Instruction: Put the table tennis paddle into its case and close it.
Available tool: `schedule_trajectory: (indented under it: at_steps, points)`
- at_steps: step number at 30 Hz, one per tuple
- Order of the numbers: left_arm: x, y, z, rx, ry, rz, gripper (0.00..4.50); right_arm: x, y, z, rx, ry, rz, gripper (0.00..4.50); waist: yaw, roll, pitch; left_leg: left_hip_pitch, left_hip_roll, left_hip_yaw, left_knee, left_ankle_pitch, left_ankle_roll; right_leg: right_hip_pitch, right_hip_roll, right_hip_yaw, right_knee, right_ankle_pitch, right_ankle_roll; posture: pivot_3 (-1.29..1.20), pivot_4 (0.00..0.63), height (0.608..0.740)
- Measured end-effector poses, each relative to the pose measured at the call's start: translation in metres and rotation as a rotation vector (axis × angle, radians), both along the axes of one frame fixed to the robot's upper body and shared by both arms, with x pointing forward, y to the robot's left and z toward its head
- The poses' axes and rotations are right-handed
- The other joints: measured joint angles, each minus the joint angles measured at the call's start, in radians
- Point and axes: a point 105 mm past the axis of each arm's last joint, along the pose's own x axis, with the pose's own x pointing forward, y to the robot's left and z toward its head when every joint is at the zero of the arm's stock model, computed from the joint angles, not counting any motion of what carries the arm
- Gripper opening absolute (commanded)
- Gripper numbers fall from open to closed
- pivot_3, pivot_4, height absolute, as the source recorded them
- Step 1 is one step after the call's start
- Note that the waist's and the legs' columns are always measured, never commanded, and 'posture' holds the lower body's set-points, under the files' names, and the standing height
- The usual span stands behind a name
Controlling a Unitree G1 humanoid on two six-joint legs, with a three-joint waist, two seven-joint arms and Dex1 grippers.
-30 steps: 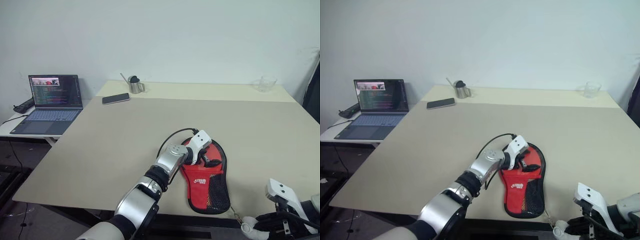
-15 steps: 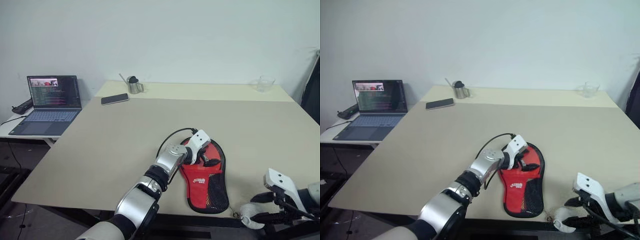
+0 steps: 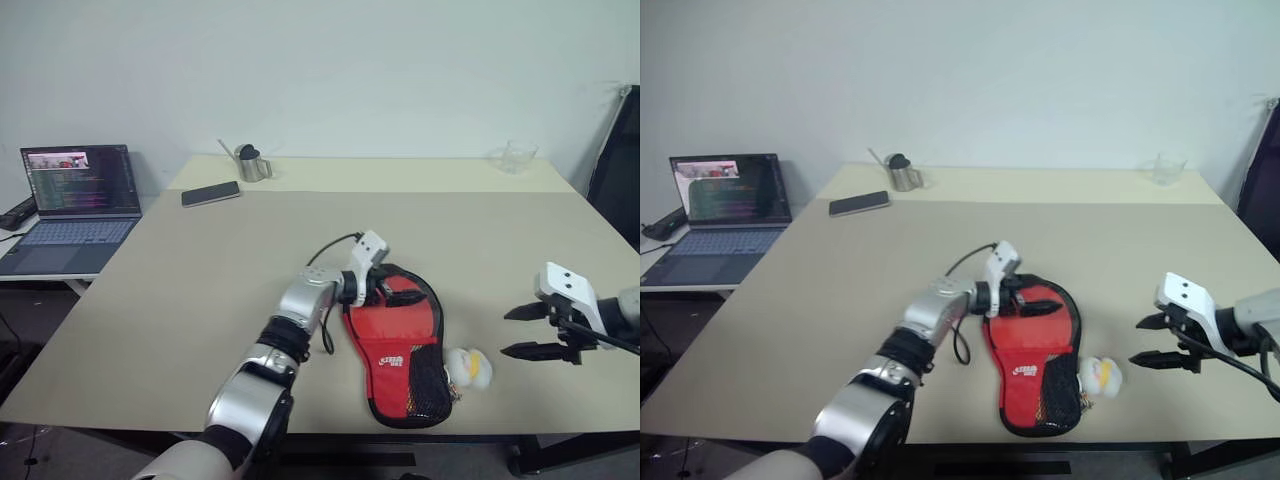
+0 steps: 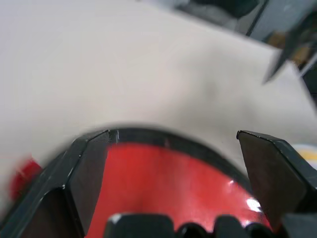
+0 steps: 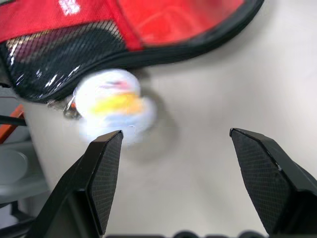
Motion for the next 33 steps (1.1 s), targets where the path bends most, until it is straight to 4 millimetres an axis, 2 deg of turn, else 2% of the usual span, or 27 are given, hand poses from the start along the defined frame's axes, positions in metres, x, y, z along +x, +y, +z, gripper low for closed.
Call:
schedule_trajectory:
  at_steps: [2,5,9,12,18,21,23,25,29,33]
  points:
    - [-0.006,0.012,0.007,-0.007,-0.013,-0.024,4.50,0.001,0.000,0.002,0.008,0.008,0.015,3.78,0.001,0.001,0.000,-0.001,0.000,0.000,0.000,0.000,0.000,-0.001,0.000,0.000,0.000,0.000,0.000,0.00,0.150,0.740]
    - [-0.015,0.041,0.016,0.004,-0.025,-0.042,4.50,0.005,0.006,0.013,0.036,-0.005,0.055,3.78,-0.001,0.002,0.001,-0.001,0.000,0.000,0.000,0.000,0.000,-0.002,0.000,0.001,0.001,0.000,0.000,0.00,0.150,0.740]
    - [-0.025,0.102,0.041,0.059,-0.082,-0.007,4.50,0.016,0.007,0.033,0.068,-0.035,0.086,3.78,-0.014,0.003,0.002,-0.001,0.000,0.001,0.000,0.000,0.000,-0.002,0.001,0.002,0.001,0.000,-0.001,0.00,0.150,0.740]
    - [-0.030,0.151,0.057,0.130,-0.124,0.082,4.50,0.023,-0.003,0.042,0.071,-0.041,0.071,3.78,-0.016,0.004,0.003,0.000,0.000,0.002,0.000,0.000,0.000,-0.003,0.001,0.003,0.001,0.000,-0.001,0.00,0.150,0.740]
    - [-0.054,0.214,0.084,0.181,-0.153,0.185,4.50,0.039,-0.014,0.073,0.115,-0.128,0.047,3.78,-0.014,0.005,0.005,-0.007,0.001,0.002,0.000,0.000,0.000,-0.010,0.001,0.003,0.002,0.000,-0.001,0.00,0.150,0.740]
    - [-0.065,0.246,0.082,0.261,-0.135,0.281,4.50,0.048,-0.018,0.087,0.117,-0.183,0.038,3.78,-0.016,0.008,0.006,-0.008,0.000,0.004,-0.001,-0.001,0.000,-0.012,0.000,0.005,0.001,0.000,-0.001,0.00,0.150,0.740]
    - [-0.072,0.262,0.082,0.283,-0.123,0.331,4.50,0.051,-0.026,0.089,0.098,-0.207,0.023,3.78,-0.016,0.008,0.006,-0.010,0.001,0.004,-0.001,-0.001,0.001,-0.013,0.000,0.004,0.001,0.000,-0.001,0.00,0.150,0.740]
    - [-0.078,0.269,0.083,0.280,-0.120,0.346,4.50,0.054,-0.024,0.088,0.091,-0.210,0.034,3.78,-0.014,0.008,0.007,-0.011,0.001,0.004,0.000,-0.001,0.001,-0.014,0.000,0.004,0.002,0.000,-0.002,0.00,0.150,0.740]
    - [-0.099,0.272,0.092,0.253,-0.139,0.302,4.50,0.054,-0.018,0.084,0.077,-0.194,0.062,3.78,-0.016,0.009,0.007,-0.014,0.001,0.005,0.000,-0.001,0.001,-0.018,0.000,0.005,0.003,0.000,-0.002,0.00,0.150,0.740]
    - [-0.109,0.281,0.094,0.268,-0.145,0.335,4.50,0.051,-0.007,0.085,0.055,-0.195,0.120,3.78,-0.017,0.011,0.008,-0.014,0.001,0.006,0.000,-0.001,0.001,-0.019,0.000,0.006,0.003,0.000,-0.002,0.00,0.150,0.740]
